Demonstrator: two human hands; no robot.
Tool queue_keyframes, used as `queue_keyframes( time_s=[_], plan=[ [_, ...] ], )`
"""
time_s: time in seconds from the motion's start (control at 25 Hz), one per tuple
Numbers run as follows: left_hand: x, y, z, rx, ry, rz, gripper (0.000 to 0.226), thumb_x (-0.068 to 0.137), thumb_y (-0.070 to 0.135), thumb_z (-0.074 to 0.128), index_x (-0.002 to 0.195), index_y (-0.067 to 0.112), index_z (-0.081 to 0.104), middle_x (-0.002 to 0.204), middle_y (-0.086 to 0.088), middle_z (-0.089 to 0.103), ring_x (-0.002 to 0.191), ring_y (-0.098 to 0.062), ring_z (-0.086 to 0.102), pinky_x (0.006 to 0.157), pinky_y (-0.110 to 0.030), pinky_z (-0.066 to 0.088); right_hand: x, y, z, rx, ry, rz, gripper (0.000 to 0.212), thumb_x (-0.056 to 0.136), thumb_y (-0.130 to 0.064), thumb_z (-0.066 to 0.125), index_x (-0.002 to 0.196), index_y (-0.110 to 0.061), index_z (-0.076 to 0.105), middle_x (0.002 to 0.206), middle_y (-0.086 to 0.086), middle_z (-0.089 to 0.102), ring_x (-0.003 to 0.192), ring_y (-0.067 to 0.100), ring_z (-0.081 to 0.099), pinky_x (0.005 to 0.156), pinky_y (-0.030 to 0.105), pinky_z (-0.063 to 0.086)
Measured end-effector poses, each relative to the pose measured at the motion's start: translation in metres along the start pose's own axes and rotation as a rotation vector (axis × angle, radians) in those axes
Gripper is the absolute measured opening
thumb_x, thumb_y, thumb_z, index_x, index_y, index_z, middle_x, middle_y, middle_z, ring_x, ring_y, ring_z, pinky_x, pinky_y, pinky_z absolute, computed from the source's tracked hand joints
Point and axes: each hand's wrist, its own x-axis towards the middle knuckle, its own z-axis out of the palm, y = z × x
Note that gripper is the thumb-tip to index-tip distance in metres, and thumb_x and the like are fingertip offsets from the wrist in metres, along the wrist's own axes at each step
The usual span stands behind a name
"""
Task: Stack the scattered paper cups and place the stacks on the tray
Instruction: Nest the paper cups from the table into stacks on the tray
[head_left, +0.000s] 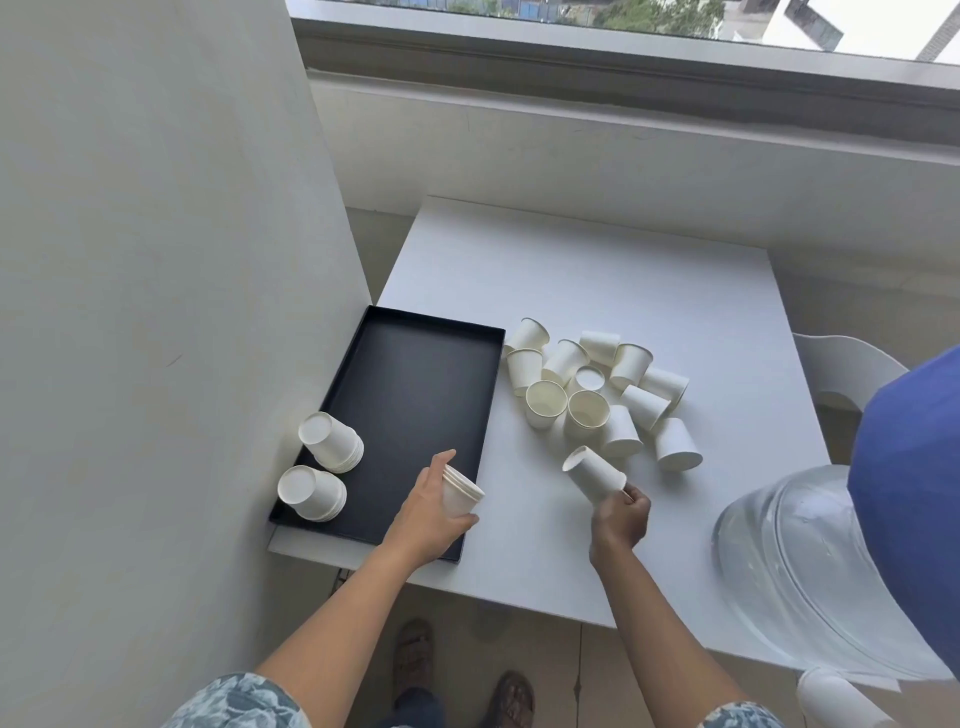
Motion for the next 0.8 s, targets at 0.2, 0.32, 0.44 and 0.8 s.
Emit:
queue_keyframes(
  time_s=[0.2,0.32,0.44,0.8],
  plan=[
    [-0.003,0.001,0.003,0.008,-0.012,-0.001,0.093,0.079,0.028,0.078,0.146,0.048,0.016,0.140,0.008,0.042,0.124,-0.020,0.048,0.101,-0.046,0.048,-0.036,0.010,0.011,-0.048,-0.187,-0.304,0.014,0.101,-0.014,0.049,0.110,-0.017,0.059,0.107,0.003,0.067,0.102,0.027,0.062,0.082,0.031,0.047],
    [-0.006,0.002,0.003,0.022,-0.007,0.008,0.099,0.078,0.029,0.079,0.148,0.048,0.011,0.148,0.008,0.039,0.131,-0.022,0.047,0.102,-0.047,0.047,-0.060,0.016,0.017,-0.071,-0.313,-0.557,0.015,0.101,-0.012,0.053,0.105,-0.025,0.059,0.097,-0.007,0.067,0.094,0.016,0.065,0.075,0.017,0.044],
    [-0.009,0.004,0.002,0.051,0.004,0.032,0.103,0.079,0.030,0.079,0.149,0.048,0.005,0.150,0.008,0.038,0.130,-0.022,0.048,0.101,-0.047,0.047,-0.075,0.023,0.019,-0.150,-0.461,-0.792,0.017,0.100,-0.007,0.056,0.106,-0.021,0.063,0.095,-0.009,0.069,0.090,0.005,0.065,0.077,0.012,0.047],
    [-0.015,0.004,0.001,0.017,0.005,0.106,0.097,0.089,0.045,0.069,0.152,0.051,-0.004,0.143,0.006,0.040,0.122,-0.023,0.055,0.095,-0.048,0.051,-0.098,0.037,0.025,-0.245,-0.834,-0.878,0.025,0.101,-0.007,0.053,0.108,-0.024,0.070,0.104,-0.012,0.072,0.103,0.015,0.068,0.089,0.022,0.053]
  ],
)
